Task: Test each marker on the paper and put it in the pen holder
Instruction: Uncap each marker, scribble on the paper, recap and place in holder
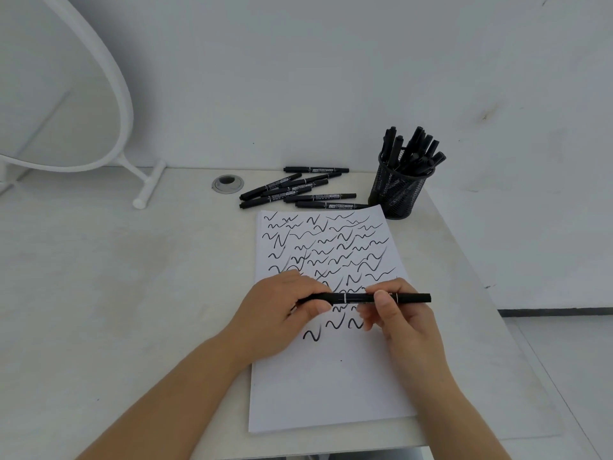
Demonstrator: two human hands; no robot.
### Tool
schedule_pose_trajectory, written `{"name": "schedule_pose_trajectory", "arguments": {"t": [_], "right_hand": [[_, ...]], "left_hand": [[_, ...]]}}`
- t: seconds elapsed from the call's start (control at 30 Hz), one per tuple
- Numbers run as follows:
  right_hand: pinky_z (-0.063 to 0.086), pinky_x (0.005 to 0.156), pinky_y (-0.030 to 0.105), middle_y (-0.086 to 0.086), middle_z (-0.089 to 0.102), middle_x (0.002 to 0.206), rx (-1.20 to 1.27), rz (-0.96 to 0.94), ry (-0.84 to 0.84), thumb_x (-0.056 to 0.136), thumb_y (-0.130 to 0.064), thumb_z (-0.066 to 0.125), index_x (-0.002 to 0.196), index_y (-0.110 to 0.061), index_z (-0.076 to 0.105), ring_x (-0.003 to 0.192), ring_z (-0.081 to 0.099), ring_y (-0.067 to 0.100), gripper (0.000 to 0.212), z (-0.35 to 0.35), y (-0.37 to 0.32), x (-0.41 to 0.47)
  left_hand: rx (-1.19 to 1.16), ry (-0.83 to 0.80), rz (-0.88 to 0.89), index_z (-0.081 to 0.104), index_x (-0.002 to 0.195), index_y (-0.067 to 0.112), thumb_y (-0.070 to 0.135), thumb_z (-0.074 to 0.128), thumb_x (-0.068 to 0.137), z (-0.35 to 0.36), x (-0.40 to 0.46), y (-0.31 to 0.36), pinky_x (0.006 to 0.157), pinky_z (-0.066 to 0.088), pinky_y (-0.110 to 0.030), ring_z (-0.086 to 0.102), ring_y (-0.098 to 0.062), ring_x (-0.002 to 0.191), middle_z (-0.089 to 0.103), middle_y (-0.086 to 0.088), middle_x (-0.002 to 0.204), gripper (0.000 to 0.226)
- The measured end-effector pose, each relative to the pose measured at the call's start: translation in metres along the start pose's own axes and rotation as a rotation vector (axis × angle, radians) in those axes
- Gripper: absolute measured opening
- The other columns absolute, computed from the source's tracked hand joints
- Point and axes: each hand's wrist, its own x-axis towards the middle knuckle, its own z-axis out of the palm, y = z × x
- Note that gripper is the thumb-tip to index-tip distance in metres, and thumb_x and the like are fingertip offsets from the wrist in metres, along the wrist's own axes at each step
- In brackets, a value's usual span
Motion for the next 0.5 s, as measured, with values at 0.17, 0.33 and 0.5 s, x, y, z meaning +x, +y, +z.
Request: {"name": "schedule_pose_trajectory", "arguments": {"t": [0.17,0.33,0.5], "right_hand": [[0.045,0.060,0.017,-0.005,0.061,0.062,-0.058,0.003,0.154,0.080,-0.011,0.067,0.075,-0.026,0.066,0.058,0.055,0.010,0.016,-0.015,-0.005,0.006],[0.045,0.067,0.022,-0.011,0.064,0.077,-0.984,-0.562,-0.020,0.075,-0.014,0.075,0.080,-0.021,0.070,0.073,0.057,0.016,0.011,-0.015,-0.026,0.025],[0.044,0.058,0.026,-0.004,0.062,0.066,-1.314,-0.796,-0.199,0.073,-0.022,0.078,0.082,-0.016,0.072,0.063,0.056,0.021,0.013,0.001,-0.034,0.044]], "left_hand": [[-0.112,0.141,-0.110,0.056,0.085,0.045,0.042,0.052,0.084,-0.008,-0.001,-0.007,0.061,0.038,-0.018,0.049,-0.003,0.068,0.058,0.021,0.075,0.005],[0.030,0.102,-0.124,0.054,0.082,0.040,0.043,0.052,0.082,-0.015,0.009,-0.005,0.060,0.036,-0.014,0.050,-0.001,0.070,0.058,0.017,0.072,0.004],[0.275,0.049,-0.038,0.056,0.094,0.034,0.045,0.050,0.088,-0.014,0.032,0.005,0.061,0.033,-0.017,0.049,-0.003,0.072,0.060,0.012,0.080,0.013]]}}
